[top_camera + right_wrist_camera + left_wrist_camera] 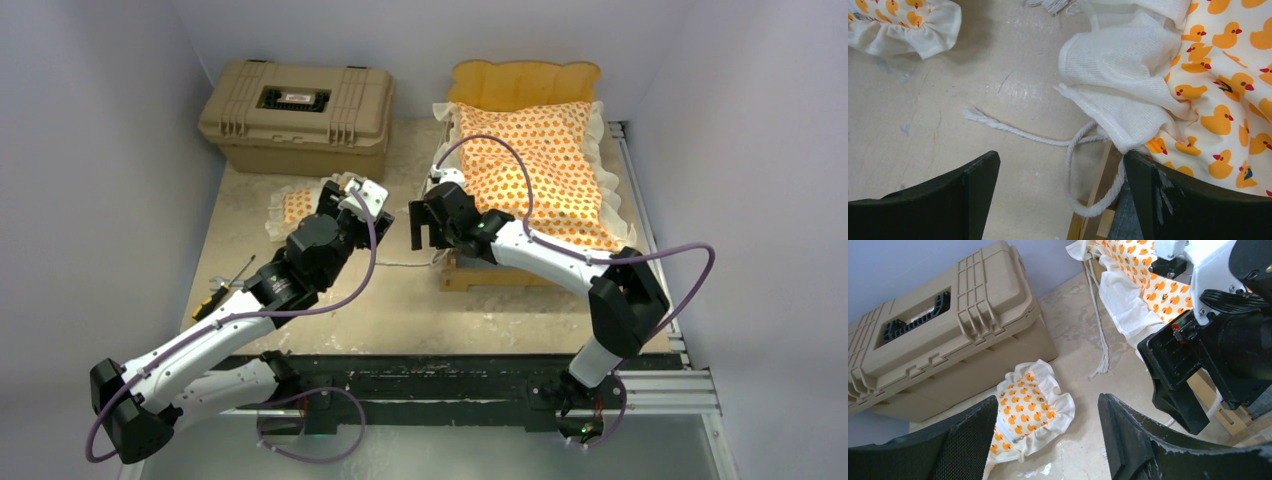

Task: Set up the pet bed
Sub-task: Cross the ropes on the bed frame.

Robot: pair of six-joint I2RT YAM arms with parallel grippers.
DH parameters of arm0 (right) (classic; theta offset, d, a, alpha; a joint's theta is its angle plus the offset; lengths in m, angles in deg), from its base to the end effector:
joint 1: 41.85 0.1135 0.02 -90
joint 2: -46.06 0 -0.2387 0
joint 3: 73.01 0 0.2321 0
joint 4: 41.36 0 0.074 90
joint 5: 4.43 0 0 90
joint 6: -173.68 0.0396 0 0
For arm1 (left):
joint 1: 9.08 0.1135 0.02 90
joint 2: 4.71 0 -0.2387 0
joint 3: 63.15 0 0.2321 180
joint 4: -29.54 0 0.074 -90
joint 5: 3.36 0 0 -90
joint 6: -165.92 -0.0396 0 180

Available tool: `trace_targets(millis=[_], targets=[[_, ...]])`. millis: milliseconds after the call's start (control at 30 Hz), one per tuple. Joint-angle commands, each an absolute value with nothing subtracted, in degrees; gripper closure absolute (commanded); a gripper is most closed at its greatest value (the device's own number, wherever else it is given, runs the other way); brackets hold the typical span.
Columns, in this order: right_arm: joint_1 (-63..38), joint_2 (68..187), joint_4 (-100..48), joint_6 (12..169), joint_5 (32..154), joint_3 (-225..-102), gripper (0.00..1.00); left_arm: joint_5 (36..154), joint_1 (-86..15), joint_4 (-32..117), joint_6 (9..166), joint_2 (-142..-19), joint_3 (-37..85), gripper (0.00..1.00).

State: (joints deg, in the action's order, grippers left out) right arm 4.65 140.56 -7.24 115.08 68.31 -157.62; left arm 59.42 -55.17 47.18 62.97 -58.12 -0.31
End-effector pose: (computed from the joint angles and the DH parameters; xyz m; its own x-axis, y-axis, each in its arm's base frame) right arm 0.2479 0.2442 0.2339 -0.6926 -0.0070 -0.7213 -0.2167 0.9558 0.1988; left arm 0.1620 -0.1422 0.3276 -0.0233 0.3116 -0.9499 0.3406 0.8958 0.2855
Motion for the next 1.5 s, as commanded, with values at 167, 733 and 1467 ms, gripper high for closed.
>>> trace_targets(millis=[167,733,1467], targets=[[4.8,136.9,-5.7,116.4,68.4,-157.6,0.01,60.1,-54.8,45.9,63.7,-57.5,-0.4,0.27],[4.8,139.4,-15.7,119.0,72.9,-150.3,0.01,62.3,-54.8,45.8,64.8,-58.9,-0.3,0.27],[4.6,144.6,-23.3,118.5,73.4,-147.8,0.01,68.5,-54.8,45.4,82.3,-59.7,-0.8,0.27]])
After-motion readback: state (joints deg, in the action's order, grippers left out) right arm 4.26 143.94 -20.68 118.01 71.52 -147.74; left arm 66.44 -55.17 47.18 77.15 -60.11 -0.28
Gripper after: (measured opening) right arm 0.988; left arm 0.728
